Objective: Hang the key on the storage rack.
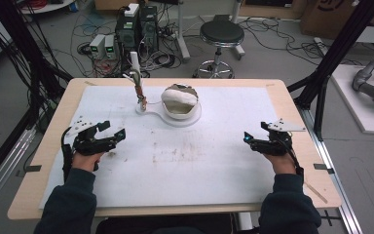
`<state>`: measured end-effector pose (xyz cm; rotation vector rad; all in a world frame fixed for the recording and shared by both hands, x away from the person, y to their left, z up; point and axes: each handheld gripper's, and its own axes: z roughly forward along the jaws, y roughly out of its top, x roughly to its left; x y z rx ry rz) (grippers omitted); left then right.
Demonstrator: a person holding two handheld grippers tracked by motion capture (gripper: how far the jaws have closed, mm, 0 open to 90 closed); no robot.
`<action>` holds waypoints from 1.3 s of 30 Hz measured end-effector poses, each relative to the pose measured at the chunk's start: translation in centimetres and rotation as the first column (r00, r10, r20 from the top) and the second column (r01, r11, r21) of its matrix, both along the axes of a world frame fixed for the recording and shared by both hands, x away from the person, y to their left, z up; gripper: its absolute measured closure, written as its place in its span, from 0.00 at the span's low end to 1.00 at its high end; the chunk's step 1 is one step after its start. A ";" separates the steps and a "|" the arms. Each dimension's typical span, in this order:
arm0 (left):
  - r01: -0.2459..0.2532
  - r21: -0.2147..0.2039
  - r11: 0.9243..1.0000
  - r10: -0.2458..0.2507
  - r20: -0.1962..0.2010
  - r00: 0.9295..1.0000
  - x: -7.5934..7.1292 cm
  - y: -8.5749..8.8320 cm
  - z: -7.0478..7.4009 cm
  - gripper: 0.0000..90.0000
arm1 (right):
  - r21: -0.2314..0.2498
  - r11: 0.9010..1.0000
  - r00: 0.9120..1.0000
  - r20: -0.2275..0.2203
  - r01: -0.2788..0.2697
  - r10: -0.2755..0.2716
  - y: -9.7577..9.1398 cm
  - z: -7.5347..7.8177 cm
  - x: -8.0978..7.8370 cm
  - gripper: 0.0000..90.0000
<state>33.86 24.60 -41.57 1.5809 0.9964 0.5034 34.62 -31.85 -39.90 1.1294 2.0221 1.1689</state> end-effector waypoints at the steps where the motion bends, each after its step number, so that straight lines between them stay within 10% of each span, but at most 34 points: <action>1: 0.001 0.001 1.000 -0.001 0.002 1.000 -0.1 0.0 0.0 0.22 | -0.002 1.000 1.000 0.005 0.001 -0.001 0.0 0.0 -0.1 0.24; 39: 0.023 0.002 1.000 -0.023 0.005 1.000 -0.1 -0.3 0.1 0.22 | 0.003 1.000 1.000 0.017 0.005 -0.005 0.4 0.1 -0.2 0.24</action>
